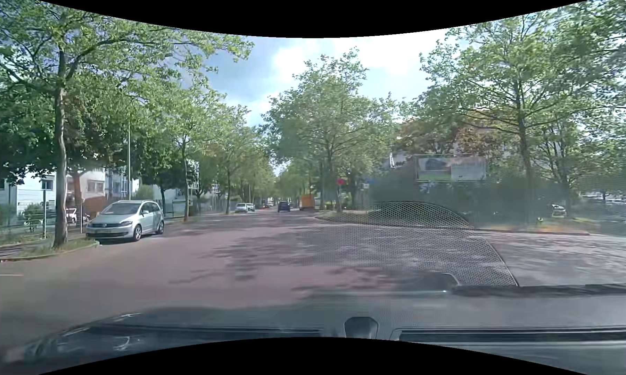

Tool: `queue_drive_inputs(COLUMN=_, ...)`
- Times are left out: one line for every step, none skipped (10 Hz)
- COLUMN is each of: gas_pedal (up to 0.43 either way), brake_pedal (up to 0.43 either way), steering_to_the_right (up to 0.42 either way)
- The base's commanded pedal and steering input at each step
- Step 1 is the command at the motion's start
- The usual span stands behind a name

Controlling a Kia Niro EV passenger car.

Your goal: Follow the waypoints while adhering to traffic rules and regulations

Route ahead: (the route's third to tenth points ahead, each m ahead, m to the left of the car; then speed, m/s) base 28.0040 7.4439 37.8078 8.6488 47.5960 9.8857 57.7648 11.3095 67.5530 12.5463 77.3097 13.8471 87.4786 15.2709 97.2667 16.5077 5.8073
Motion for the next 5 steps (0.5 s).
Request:
queue_drive_inputs(gas_pedal=0.228, brake_pedal=0.000, steering_to_the_right=-0.125)
queue_drive_inputs(gas_pedal=0.240, brake_pedal=0.000, steering_to_the_right=-0.124)
queue_drive_inputs(gas_pedal=0.248, brake_pedal=0.000, steering_to_the_right=-0.124)
queue_drive_inputs(gas_pedal=0.248, brake_pedal=0.000, steering_to_the_right=-0.124)
queue_drive_inputs(gas_pedal=0.248, brake_pedal=0.000, steering_to_the_right=-0.122)
